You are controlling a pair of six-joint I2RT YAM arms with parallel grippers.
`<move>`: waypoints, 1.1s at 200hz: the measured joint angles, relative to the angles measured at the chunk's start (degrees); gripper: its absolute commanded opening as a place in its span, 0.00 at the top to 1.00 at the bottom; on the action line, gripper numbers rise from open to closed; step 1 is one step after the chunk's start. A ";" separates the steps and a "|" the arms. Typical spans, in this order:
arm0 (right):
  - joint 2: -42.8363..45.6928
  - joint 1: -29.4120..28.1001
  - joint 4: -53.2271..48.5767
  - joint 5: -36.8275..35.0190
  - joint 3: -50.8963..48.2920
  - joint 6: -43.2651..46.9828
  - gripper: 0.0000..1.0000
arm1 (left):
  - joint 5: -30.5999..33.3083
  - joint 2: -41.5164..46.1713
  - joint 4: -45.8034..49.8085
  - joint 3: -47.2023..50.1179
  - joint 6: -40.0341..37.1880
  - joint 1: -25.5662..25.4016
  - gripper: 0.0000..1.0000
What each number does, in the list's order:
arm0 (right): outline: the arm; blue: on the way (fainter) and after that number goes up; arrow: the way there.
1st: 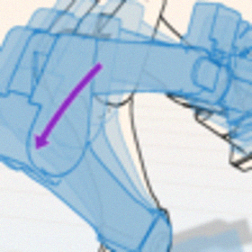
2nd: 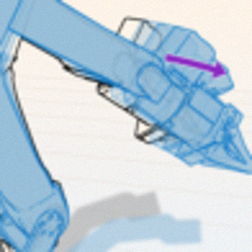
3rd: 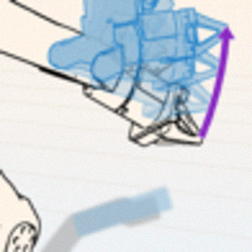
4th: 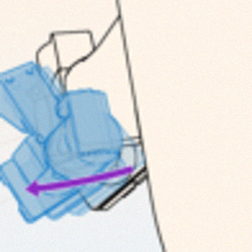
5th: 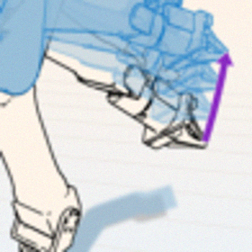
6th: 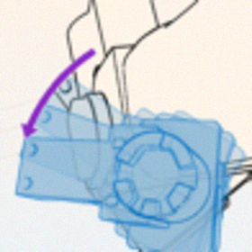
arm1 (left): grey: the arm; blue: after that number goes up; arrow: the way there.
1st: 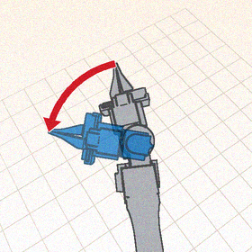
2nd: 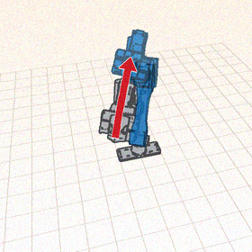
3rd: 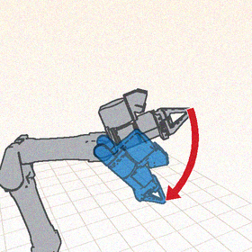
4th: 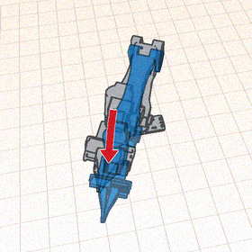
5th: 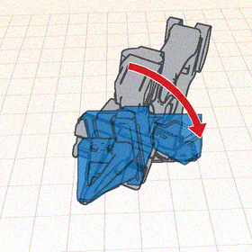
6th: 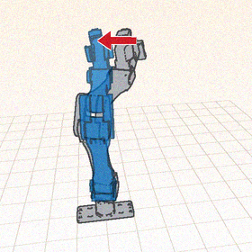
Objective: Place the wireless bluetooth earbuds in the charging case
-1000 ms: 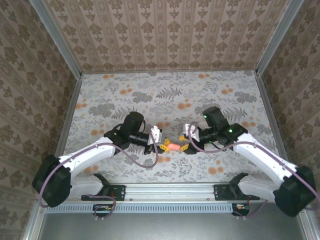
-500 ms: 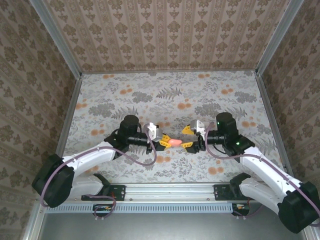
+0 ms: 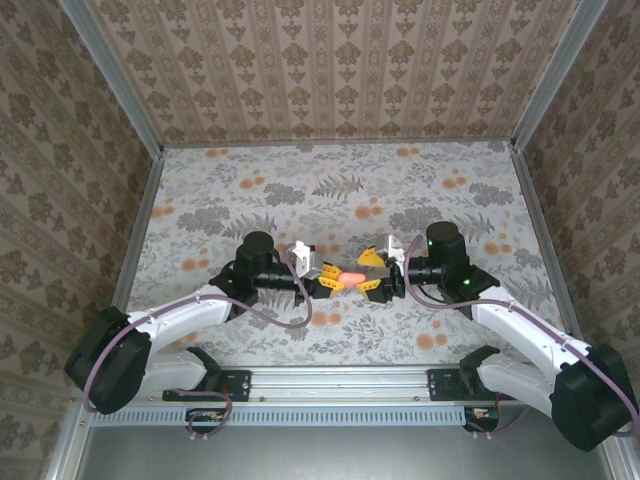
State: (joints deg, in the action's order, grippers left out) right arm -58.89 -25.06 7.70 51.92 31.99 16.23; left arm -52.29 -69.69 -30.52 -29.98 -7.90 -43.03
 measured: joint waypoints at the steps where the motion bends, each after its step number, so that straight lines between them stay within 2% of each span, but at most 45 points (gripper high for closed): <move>1: 0.00 0.00 0.02 0.00 0.00 -0.02 0.35 | 0.00 0.00 0.00 0.02 0.04 0.00 0.92; 113: -0.11 2.82 3.34 -0.92 0.17 -3.82 0.36 | 1.88 0.13 1.36 0.02 0.17 0.02 0.93; 220: -0.74 4.46 3.80 -5.95 2.10 -5.99 0.37 | 3.28 2.38 1.79 1.31 -0.28 0.02 0.95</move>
State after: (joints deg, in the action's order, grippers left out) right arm -59.64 -20.60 11.51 45.98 34.09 10.24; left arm -49.01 -67.31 -28.73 -28.67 -8.19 -43.00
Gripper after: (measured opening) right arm 0.634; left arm 0.153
